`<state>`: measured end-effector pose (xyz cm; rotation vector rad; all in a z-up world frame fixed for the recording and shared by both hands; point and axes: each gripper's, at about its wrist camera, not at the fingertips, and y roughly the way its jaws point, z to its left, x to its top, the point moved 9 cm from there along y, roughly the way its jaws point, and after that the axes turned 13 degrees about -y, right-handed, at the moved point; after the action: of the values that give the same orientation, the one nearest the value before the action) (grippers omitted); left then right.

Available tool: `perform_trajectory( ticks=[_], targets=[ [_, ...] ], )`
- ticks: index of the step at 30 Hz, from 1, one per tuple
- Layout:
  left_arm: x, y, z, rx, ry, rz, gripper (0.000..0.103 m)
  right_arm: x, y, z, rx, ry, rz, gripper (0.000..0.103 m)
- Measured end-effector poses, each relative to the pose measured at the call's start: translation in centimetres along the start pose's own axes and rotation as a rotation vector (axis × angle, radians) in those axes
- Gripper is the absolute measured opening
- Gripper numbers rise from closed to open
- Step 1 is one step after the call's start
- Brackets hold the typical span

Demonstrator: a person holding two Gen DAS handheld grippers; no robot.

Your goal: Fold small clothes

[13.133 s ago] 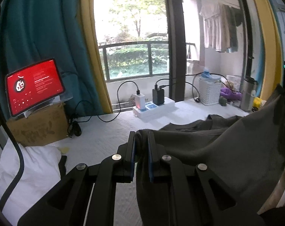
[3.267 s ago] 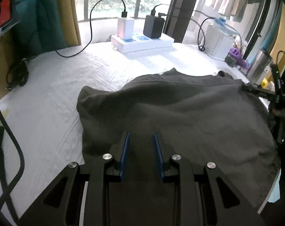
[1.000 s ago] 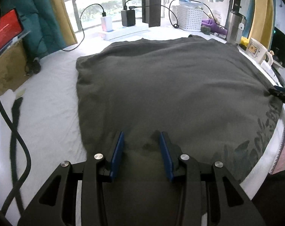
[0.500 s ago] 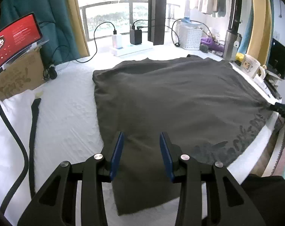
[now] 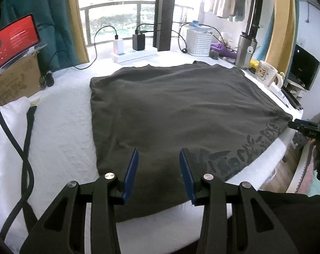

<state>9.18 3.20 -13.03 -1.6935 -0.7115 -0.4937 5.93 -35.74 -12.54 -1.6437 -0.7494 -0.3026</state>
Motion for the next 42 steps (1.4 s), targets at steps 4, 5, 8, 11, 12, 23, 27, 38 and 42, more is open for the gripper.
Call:
perform_trajectory(
  ticks=[4,5,8,11,12,23,27,38,42],
  targets=[
    [-0.2,0.2,-0.3,-0.005,0.012,0.008,0.041,-0.3,0.3,0.4,0.014,0.002,0.007,0.079],
    [-0.2,0.2,-0.4,-0.005,0.012,0.009,0.041,-0.4,0.3,0.5,0.017,0.001,0.009,0.079],
    [-0.3,0.3,-0.5,-0.007,0.011,0.010,0.041,-0.6,0.6,0.7,0.027,0.003,0.016,0.079],
    [-0.3,0.3,-0.5,-0.007,0.011,0.013,0.041,-0.7,1.0,0.9,0.028,0.001,0.020,0.080],
    [-0.4,0.5,-0.5,-0.006,0.010,0.015,0.041,-0.7,1.0,1.0,0.027,-0.003,0.020,0.080],
    [-1.1,1.6,-1.0,-0.021,0.013,0.042,0.042,1.1,2.4,1.9,0.078,0.027,-0.027,0.093],
    [-0.8,2.5,-0.7,-0.008,0.022,0.056,0.042,2.6,3.3,1.8,0.105,0.048,-0.054,0.093],
    [2.7,3.8,2.0,0.036,-0.005,0.027,0.042,6.5,6.2,2.0,0.136,0.119,-0.097,0.085],
    [3.6,4.5,3.5,0.050,-0.030,0.029,0.042,7.5,7.3,1.3,0.084,0.124,-0.090,0.058]
  ],
)
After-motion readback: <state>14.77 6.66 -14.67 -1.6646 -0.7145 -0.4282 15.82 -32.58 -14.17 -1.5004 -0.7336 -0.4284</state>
